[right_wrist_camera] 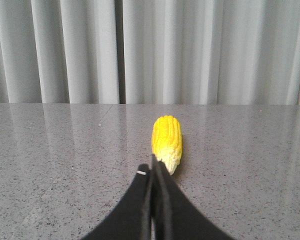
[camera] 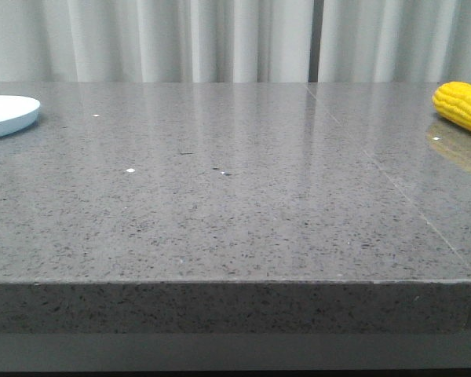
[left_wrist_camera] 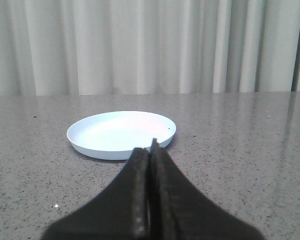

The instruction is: Place corn on plate with both arms

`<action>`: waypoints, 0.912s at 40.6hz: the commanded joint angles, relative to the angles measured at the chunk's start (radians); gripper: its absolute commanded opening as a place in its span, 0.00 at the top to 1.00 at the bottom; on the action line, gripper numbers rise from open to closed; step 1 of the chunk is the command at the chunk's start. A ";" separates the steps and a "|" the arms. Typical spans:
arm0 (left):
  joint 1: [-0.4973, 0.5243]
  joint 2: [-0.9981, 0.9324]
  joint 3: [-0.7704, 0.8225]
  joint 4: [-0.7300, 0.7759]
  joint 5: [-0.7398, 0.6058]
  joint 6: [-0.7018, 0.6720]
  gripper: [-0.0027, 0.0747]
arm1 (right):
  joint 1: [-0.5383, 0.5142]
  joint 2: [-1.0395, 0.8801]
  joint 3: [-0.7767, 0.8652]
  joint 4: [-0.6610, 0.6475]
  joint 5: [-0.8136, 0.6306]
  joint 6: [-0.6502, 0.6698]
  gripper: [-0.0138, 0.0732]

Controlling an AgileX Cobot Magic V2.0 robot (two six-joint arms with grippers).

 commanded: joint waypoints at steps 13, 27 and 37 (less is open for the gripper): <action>0.003 -0.017 0.021 -0.008 -0.082 0.000 0.99 | -0.005 -0.016 -0.023 -0.011 -0.085 -0.010 0.92; 0.003 -0.017 0.021 -0.008 -0.088 0.000 0.99 | -0.005 -0.016 -0.023 -0.011 -0.087 -0.010 0.92; 0.003 -0.017 -0.009 -0.008 -0.180 0.000 0.99 | -0.005 -0.016 -0.071 0.001 -0.095 -0.010 0.92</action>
